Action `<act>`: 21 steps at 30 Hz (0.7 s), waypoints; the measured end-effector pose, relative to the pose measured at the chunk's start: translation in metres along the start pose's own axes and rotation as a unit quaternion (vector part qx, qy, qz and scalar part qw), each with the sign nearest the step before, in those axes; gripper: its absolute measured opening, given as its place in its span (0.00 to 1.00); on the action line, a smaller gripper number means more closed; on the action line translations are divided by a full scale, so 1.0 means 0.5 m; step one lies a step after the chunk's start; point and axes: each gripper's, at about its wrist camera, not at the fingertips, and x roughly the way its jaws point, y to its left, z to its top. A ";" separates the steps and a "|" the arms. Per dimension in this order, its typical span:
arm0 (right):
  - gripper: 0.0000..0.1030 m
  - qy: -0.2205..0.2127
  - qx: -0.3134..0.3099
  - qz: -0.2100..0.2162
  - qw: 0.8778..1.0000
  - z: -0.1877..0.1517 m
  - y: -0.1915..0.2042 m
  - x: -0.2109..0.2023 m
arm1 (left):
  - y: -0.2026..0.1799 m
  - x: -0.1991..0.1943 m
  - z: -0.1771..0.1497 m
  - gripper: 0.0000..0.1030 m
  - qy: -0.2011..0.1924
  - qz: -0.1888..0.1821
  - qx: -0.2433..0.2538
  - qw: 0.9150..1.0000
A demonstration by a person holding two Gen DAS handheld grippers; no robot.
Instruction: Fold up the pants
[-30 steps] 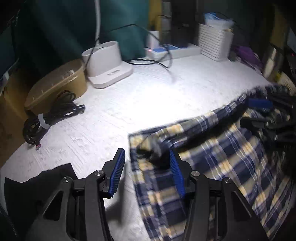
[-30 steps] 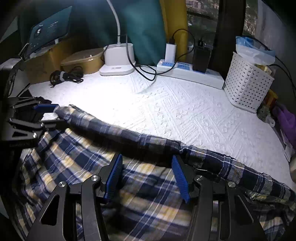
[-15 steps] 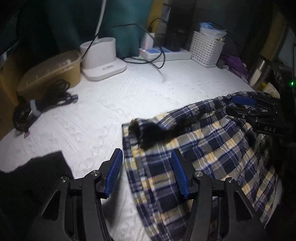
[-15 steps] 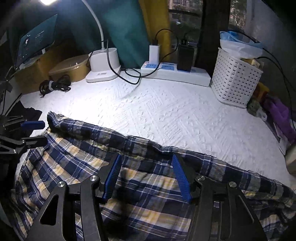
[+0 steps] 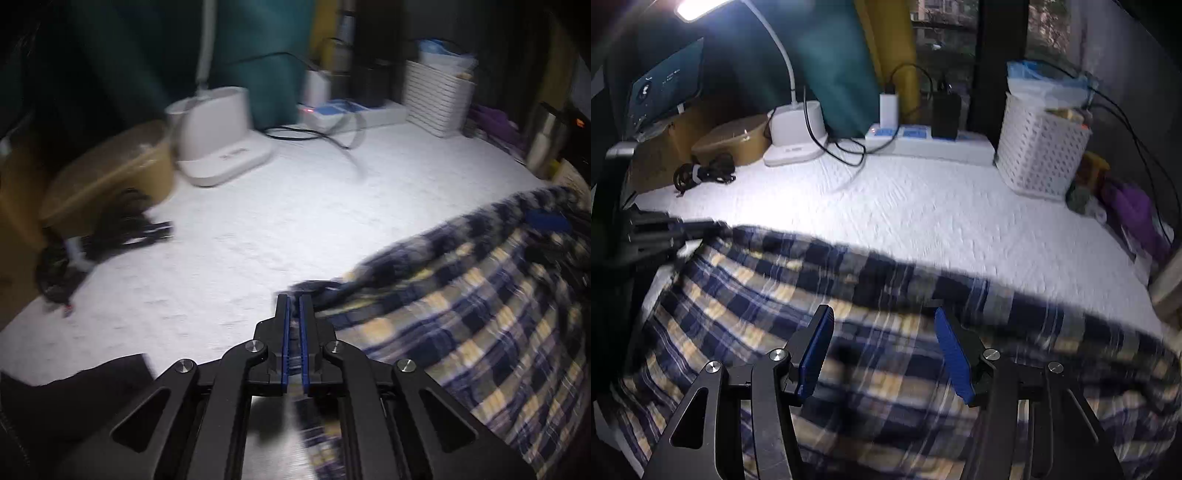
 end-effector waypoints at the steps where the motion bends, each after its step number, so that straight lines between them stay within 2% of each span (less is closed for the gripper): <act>1: 0.58 0.003 0.001 0.000 1.000 -0.008 0.001 -0.001 | 0.016 -0.004 0.001 0.04 0.003 0.005 -0.016 1.000; 5: 0.58 0.007 0.004 0.001 1.000 -0.031 0.003 -0.014 | 0.059 -0.050 -0.019 0.05 0.013 -0.010 -0.058 0.998; 7: 0.58 0.006 0.007 0.000 1.000 -0.040 0.001 -0.021 | 0.060 -0.076 -0.040 0.17 0.014 -0.033 -0.067 0.997; 9: 0.58 0.005 0.010 -0.003 1.000 -0.048 0.000 -0.028 | 0.050 -0.100 -0.064 0.49 0.015 -0.069 -0.077 0.995; 10: 0.58 0.003 0.011 -0.004 1.000 -0.051 0.000 -0.033 | 0.042 -0.108 -0.073 0.50 0.015 -0.078 -0.077 0.994; 15: 0.58 -0.005 0.012 -0.008 1.000 -0.065 0.005 -0.054 | -0.016 -0.122 -0.116 0.50 0.015 -0.095 -0.061 0.994; 17: 0.58 -0.006 0.010 -0.009 1.000 -0.074 0.009 -0.062 | -0.040 -0.115 -0.128 0.48 0.018 -0.091 -0.047 0.995; 18: 0.58 -0.005 0.010 -0.009 1.000 -0.077 0.009 -0.064 | -0.049 -0.111 -0.134 0.36 0.018 -0.085 -0.039 0.995; 21: 0.58 -0.004 0.013 -0.012 1.000 -0.092 0.006 -0.073 | -0.067 -0.100 -0.142 0.13 0.013 -0.054 -0.020 0.998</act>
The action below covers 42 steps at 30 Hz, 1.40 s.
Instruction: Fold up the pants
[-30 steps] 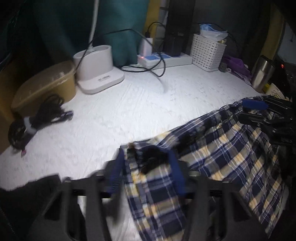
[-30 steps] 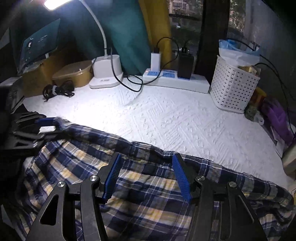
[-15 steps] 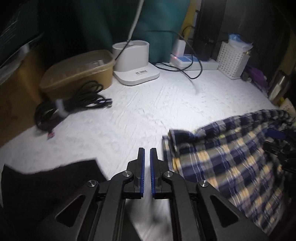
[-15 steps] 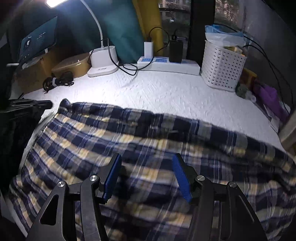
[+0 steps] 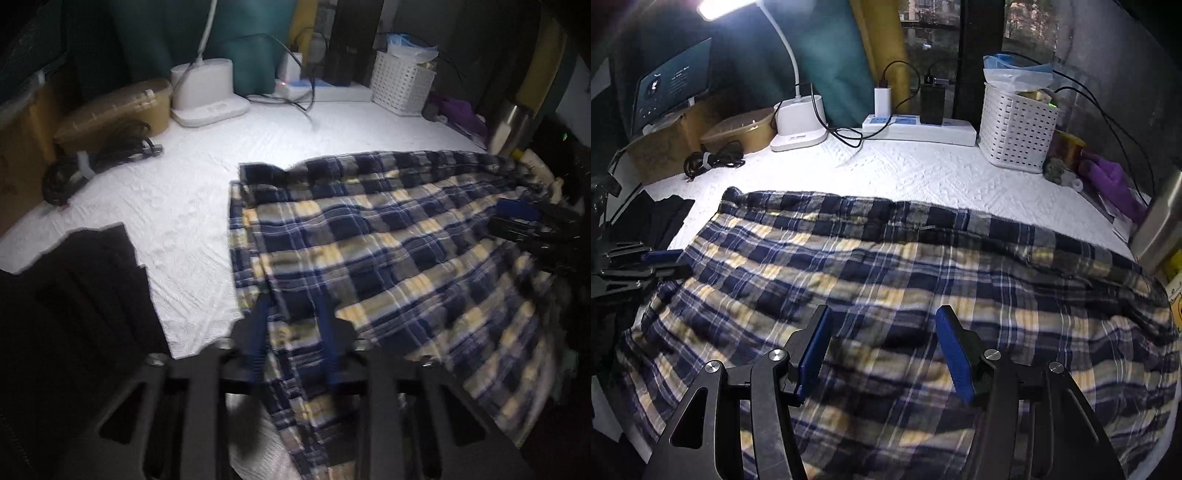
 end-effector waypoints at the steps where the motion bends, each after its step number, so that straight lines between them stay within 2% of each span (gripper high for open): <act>1: 0.58 0.000 0.002 -0.001 1.000 -0.003 -0.002 -0.001 | -0.003 0.001 0.000 0.09 0.000 0.003 0.005 1.000; 2: 0.59 0.001 0.004 -0.002 1.000 -0.008 -0.004 -0.003 | -0.003 0.001 0.000 0.05 -0.002 0.005 0.006 1.000; 5: 0.59 0.003 0.009 -0.006 1.000 -0.020 -0.012 -0.006 | 0.011 -0.009 -0.005 0.03 -0.011 0.017 -0.006 1.000; 12: 0.59 0.017 0.012 -0.012 1.000 -0.039 -0.027 0.003 | 0.041 -0.017 -0.016 0.03 -0.011 0.032 -0.032 0.999; 18: 0.61 0.022 0.012 -0.013 1.000 -0.044 -0.030 0.008 | 0.066 -0.035 -0.011 0.07 -0.008 0.019 -0.067 0.998; 22: 0.61 0.000 0.021 -0.020 1.000 -0.029 -0.040 -0.014 | 0.056 -0.059 0.013 0.07 -0.025 0.036 -0.042 0.998; 28: 0.62 -0.018 0.025 -0.035 0.999 0.007 -0.061 -0.018 | 0.042 -0.034 0.077 0.07 -0.037 0.028 -0.012 0.999; 34: 0.62 -0.018 0.015 -0.045 0.999 0.055 -0.078 0.011 | 0.012 0.049 0.127 0.07 -0.006 -0.005 0.006 1.000; 38: 0.62 -0.016 0.010 -0.043 0.999 0.086 -0.080 0.037 | 0.004 0.098 0.137 0.07 0.012 -0.007 0.013 1.000; 42: 0.63 0.005 0.012 -0.038 0.999 0.101 -0.081 0.081 | 0.011 0.108 0.151 0.08 0.004 -0.011 0.014 1.000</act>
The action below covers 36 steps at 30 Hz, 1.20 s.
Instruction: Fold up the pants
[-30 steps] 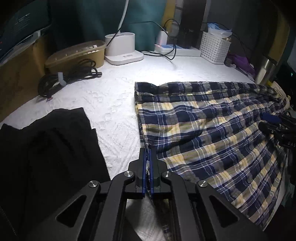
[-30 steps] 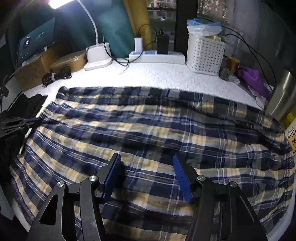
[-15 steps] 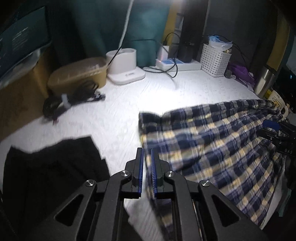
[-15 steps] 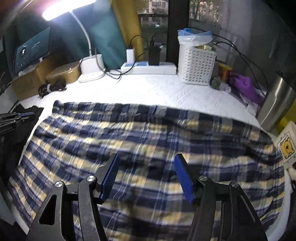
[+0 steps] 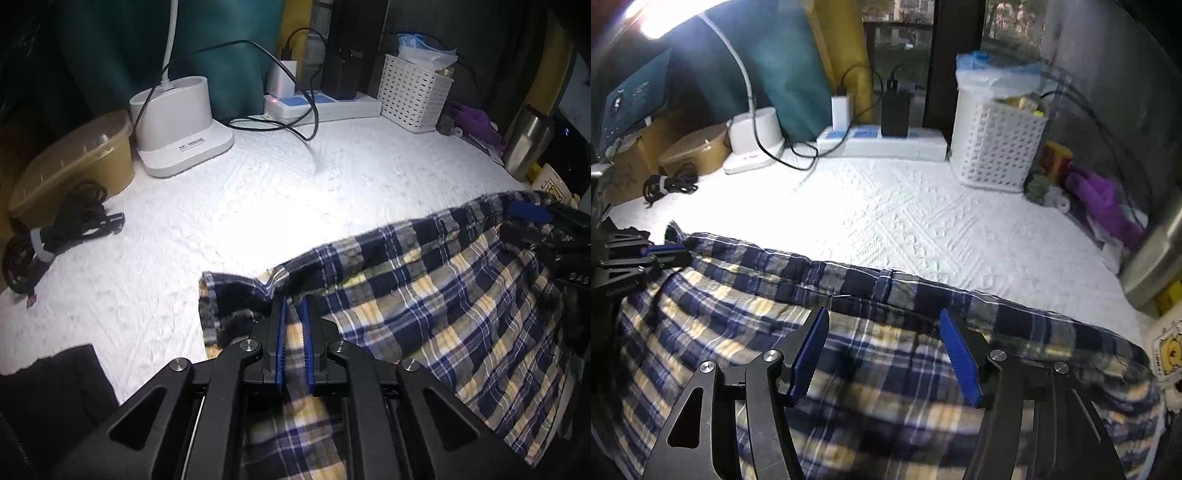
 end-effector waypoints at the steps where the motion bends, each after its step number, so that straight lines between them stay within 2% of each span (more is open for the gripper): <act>1: 0.64 0.008 0.003 0.001 1.000 0.002 -0.001 0.015 | 0.004 0.002 0.002 0.08 -0.002 0.001 -0.002 1.000; 5: 0.68 0.027 0.017 0.001 1.000 0.000 -0.008 0.056 | 0.019 0.009 0.012 0.08 -0.005 0.031 -0.007 0.999; 8: 0.72 0.022 0.019 0.002 1.000 0.002 -0.010 0.065 | 0.030 0.008 0.014 0.08 -0.005 0.033 -0.016 0.999; 13: 0.72 0.006 0.031 -0.014 0.999 0.003 -0.021 0.033 | 0.027 -0.023 0.010 0.08 -0.017 0.051 -0.019 0.998; 16: 0.72 -0.003 0.032 -0.030 0.999 -0.009 -0.037 -0.003 | 0.004 -0.056 -0.004 0.13 -0.022 0.033 -0.012 0.999; 18: 0.72 -0.001 0.036 -0.043 0.998 -0.024 -0.054 -0.021 | -0.019 -0.072 -0.016 0.21 -0.022 0.021 -0.006 1.000; 23: 0.72 0.012 0.071 -0.078 0.994 -0.076 -0.121 -0.044 | -0.070 -0.084 -0.061 0.22 0.000 -0.010 -0.002 1.000; 26: 0.72 0.030 0.093 -0.082 0.992 -0.112 -0.160 -0.036 | -0.086 -0.065 -0.090 0.22 0.024 -0.003 -0.001 1.000; 27: 0.72 0.036 0.094 -0.078 0.992 -0.124 -0.170 -0.033 | -0.088 -0.061 -0.098 0.23 0.021 0.003 0.001 1.000; 29: 0.72 0.030 0.096 -0.071 0.992 -0.138 -0.176 -0.041 | -0.093 -0.067 -0.106 0.23 0.017 0.018 0.006 1.000; 32: 0.72 0.023 0.098 -0.079 0.992 -0.152 -0.178 -0.067 | -0.089 -0.076 -0.107 0.23 0.027 0.031 -0.011 0.999; 36: 0.72 0.002 0.088 -0.079 0.993 -0.179 -0.165 -0.117 | -0.124 -0.120 -0.123 0.23 0.007 0.018 0.004 1.000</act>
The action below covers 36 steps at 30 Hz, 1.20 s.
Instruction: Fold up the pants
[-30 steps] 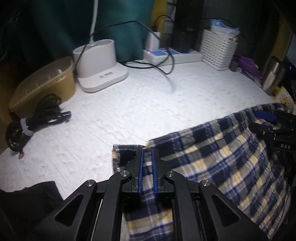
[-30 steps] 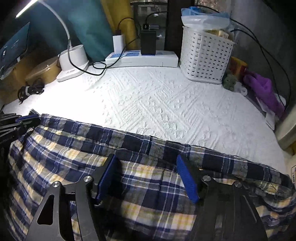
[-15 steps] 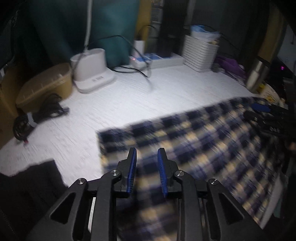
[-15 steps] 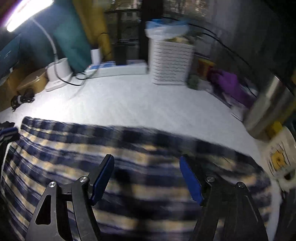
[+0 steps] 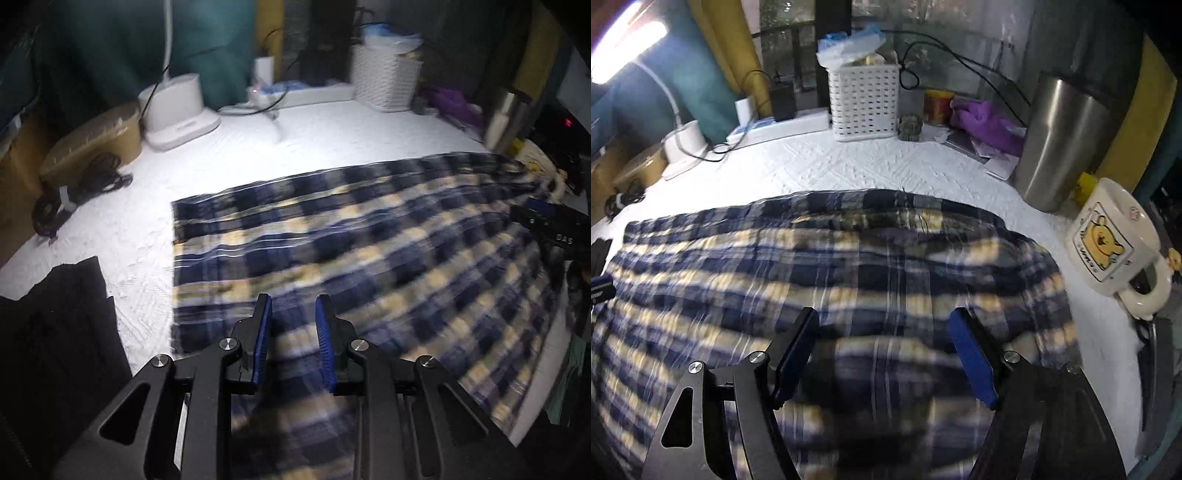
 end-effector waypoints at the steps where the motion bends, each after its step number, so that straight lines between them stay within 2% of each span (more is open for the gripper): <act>1: 0.72 -0.004 -0.005 0.002 1.000 -0.008 0.003 -0.010 | -0.012 -0.007 -0.005 0.23 -0.002 -0.005 0.003 1.000; 8: 0.72 -0.006 -0.035 0.030 0.999 -0.070 0.057 -0.047 | -0.125 -0.027 -0.056 0.24 0.007 -0.063 0.040 0.997; 10: 0.72 -0.002 -0.047 0.026 0.999 -0.089 0.072 -0.050 | -0.152 -0.030 -0.075 0.27 0.005 -0.076 0.047 0.996; 11: 0.72 0.003 -0.057 0.018 0.998 -0.099 0.078 -0.049 | -0.160 -0.032 -0.084 0.32 0.005 -0.078 0.049 0.996; 13: 0.72 0.013 -0.069 0.003 0.998 -0.120 0.081 -0.040 | -0.175 -0.031 -0.105 0.35 0.011 -0.076 0.054 0.996; 15: 0.74 0.008 -0.058 0.008 0.998 -0.137 0.071 -0.047 | -0.182 -0.024 -0.123 0.36 0.014 -0.063 0.058 0.996; 18: 0.76 0.003 -0.048 0.006 0.999 -0.158 0.053 -0.057 | -0.183 -0.037 -0.142 0.39 0.000 -0.049 0.057 0.997; 27: 0.76 -0.012 -0.032 0.005 0.999 -0.214 0.023 -0.096 | -0.182 -0.058 -0.182 0.48 -0.011 -0.037 0.056 0.998; 30: 0.76 -0.009 -0.027 0.006 1.000 -0.223 0.012 -0.104 | -0.165 -0.076 -0.186 0.48 -0.016 -0.046 0.035 0.998; 36: 0.78 -0.016 -0.014 0.022 1.000 -0.238 -0.013 -0.147 | -0.108 -0.100 -0.166 0.48 -0.038 -0.024 -0.025 0.999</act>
